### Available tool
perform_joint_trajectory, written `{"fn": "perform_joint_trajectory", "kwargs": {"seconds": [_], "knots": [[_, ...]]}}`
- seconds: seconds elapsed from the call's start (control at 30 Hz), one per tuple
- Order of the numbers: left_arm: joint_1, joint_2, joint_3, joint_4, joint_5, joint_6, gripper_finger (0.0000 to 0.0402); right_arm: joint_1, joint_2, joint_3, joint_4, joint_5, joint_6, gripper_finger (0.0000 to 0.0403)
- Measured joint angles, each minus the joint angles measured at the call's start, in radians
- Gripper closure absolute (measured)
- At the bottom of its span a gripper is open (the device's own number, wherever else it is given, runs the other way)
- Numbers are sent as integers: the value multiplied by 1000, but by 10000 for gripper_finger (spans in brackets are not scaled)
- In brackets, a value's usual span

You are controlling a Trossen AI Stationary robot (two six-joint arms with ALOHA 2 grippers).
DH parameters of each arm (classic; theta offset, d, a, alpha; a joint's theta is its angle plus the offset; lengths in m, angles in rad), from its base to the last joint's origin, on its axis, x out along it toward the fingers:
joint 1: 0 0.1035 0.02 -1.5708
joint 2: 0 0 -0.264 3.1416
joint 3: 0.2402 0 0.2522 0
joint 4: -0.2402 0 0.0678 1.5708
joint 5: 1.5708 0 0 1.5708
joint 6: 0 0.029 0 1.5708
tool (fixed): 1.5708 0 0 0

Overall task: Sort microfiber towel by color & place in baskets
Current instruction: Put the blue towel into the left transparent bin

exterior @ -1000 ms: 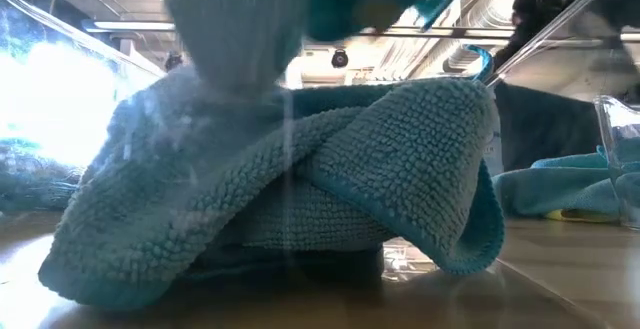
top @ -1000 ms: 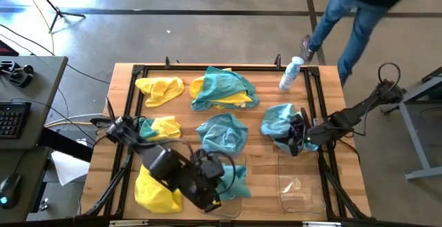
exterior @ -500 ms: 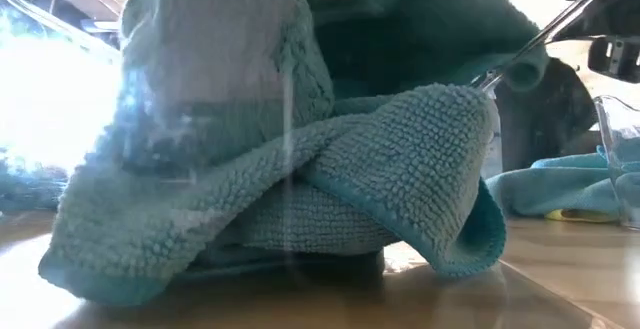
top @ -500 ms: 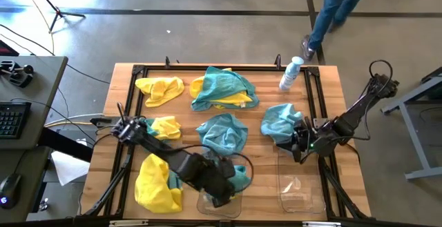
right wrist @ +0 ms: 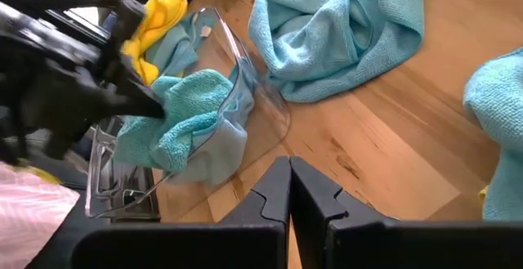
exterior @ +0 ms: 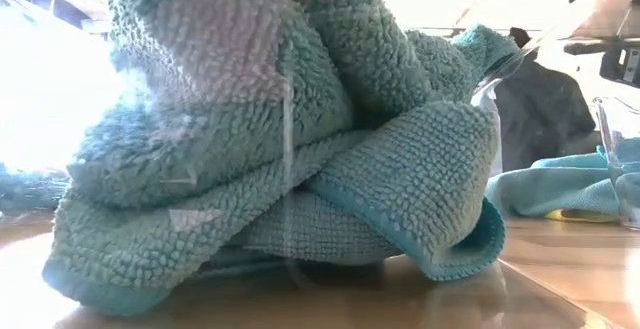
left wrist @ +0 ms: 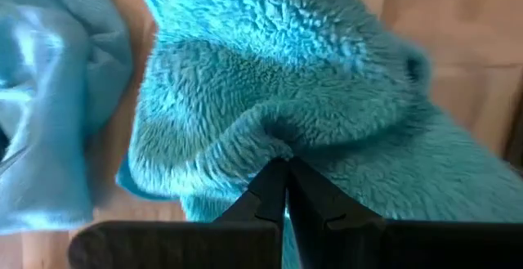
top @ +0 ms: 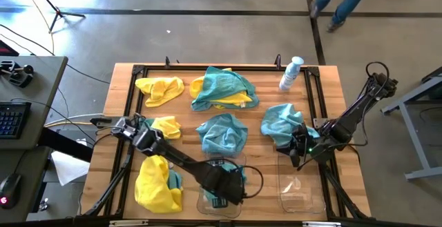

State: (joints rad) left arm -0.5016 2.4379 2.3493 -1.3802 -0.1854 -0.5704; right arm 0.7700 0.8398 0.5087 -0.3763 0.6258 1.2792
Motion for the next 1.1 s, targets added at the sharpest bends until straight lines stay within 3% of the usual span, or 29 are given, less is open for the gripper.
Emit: {"fn": "perform_joint_trajectory", "kwargs": {"seconds": [0.33, 0.63, 1.1], "knots": [[1, 94, 0, 93, 4, 70, 401, 0, 0, 0, 0, 6, 4, 403], [10, 104, 0, 91, 5, 50, 397, 0, 0, 0, 1, 6, 4, 403], [11, 77, 5, 43, 26, 50, 286, 0, -1, 0, 1, 7, 6, 403]]}}
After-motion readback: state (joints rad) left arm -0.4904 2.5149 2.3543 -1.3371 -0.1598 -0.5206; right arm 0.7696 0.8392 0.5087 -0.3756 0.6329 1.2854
